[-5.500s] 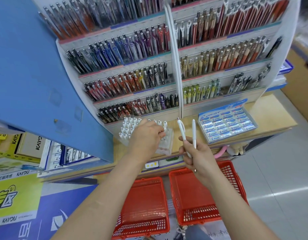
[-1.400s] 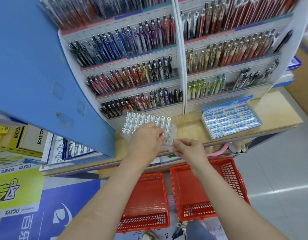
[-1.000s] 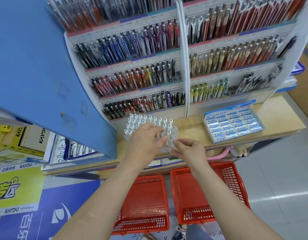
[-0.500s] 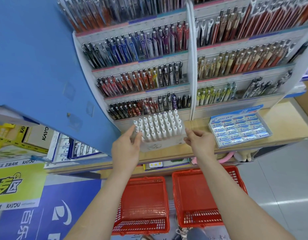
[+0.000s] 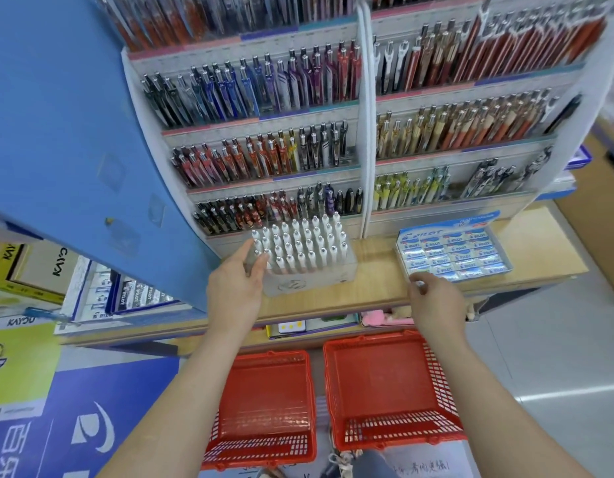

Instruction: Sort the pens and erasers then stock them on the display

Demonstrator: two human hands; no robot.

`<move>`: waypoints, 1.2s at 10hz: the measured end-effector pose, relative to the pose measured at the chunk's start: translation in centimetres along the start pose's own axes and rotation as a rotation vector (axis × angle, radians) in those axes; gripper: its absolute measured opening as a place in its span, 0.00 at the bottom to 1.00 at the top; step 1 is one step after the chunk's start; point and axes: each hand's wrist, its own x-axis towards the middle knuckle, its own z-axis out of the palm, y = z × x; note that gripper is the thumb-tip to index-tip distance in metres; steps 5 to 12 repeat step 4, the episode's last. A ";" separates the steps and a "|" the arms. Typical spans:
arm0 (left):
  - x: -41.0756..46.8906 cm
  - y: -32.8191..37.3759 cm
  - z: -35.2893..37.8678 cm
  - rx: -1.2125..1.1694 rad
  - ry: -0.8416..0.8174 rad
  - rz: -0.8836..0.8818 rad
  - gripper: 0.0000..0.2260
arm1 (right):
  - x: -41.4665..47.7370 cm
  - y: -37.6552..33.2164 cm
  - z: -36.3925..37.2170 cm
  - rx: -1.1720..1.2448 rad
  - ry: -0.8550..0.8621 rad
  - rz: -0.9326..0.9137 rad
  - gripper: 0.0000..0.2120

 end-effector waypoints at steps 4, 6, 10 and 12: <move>0.0 0.1 -0.5 -0.082 -0.003 -0.017 0.21 | 0.5 -1.9 -1.3 0.173 -0.110 0.027 0.12; 0.0 0.1 -0.5 -0.082 -0.003 -0.017 0.21 | 0.5 -1.9 -1.3 0.173 -0.110 0.027 0.12; 0.0 0.1 -0.5 -0.082 -0.003 -0.017 0.21 | 0.5 -1.9 -1.3 0.173 -0.110 0.027 0.12; 0.0 0.1 -0.5 -0.082 -0.003 -0.017 0.21 | 0.5 -1.9 -1.3 0.173 -0.110 0.027 0.12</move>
